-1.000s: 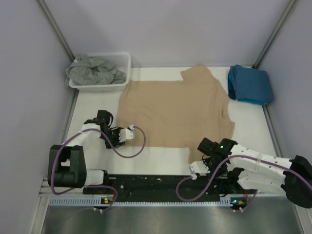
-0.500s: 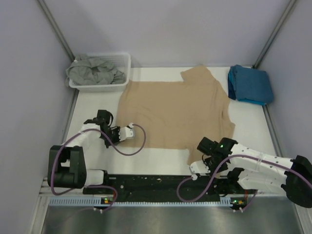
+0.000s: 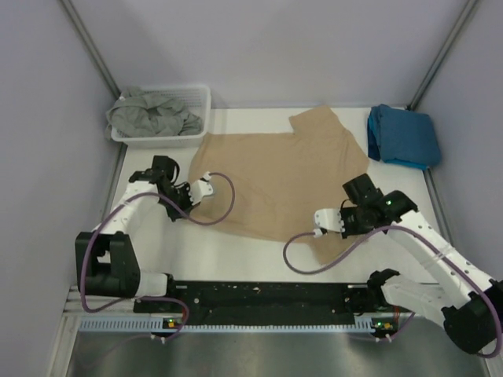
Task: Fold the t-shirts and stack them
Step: Fold the flattened tshirt in 1/3 of the way
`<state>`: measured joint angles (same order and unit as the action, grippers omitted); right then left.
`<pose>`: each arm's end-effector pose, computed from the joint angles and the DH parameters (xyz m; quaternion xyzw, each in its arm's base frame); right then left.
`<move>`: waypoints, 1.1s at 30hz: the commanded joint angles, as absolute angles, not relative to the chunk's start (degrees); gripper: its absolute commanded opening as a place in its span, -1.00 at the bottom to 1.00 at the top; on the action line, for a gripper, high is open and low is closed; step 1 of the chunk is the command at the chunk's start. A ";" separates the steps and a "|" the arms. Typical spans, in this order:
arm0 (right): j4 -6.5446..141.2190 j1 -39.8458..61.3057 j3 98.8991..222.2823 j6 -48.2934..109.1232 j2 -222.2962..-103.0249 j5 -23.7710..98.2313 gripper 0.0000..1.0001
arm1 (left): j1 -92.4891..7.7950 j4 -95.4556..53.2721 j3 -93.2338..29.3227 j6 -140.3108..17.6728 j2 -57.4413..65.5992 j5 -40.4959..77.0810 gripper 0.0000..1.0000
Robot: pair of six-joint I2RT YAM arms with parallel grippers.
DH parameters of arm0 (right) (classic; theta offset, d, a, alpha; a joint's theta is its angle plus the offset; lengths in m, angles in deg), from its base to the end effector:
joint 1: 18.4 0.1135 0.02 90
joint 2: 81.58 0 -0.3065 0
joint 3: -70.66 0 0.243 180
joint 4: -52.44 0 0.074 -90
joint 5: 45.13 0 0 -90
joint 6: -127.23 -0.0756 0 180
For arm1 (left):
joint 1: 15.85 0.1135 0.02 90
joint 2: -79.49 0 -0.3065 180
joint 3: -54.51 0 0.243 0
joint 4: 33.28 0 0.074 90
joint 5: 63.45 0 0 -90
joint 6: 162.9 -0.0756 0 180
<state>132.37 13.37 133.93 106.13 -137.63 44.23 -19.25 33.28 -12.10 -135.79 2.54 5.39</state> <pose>0.1138 0.0715 0.2555 -0.7616 0.6304 -0.0426 0.1442 0.2206 -0.0404 0.2277 0.5515 0.8062 -0.1027 0.1879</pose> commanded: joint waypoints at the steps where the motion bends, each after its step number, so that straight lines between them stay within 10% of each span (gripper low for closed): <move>1: 117.92 5.08 139.36 108.68 -141.25 39.61 -1.00 | -18.84 32.70 -17.26 -130.65 -2.07 5.99 -1.00; 33: 103.92 -14.88 160.46 115.01 -173.43 36.61 -1.00 | -21.91 25.66 -39.94 -123.00 -26.15 18.90 -1.00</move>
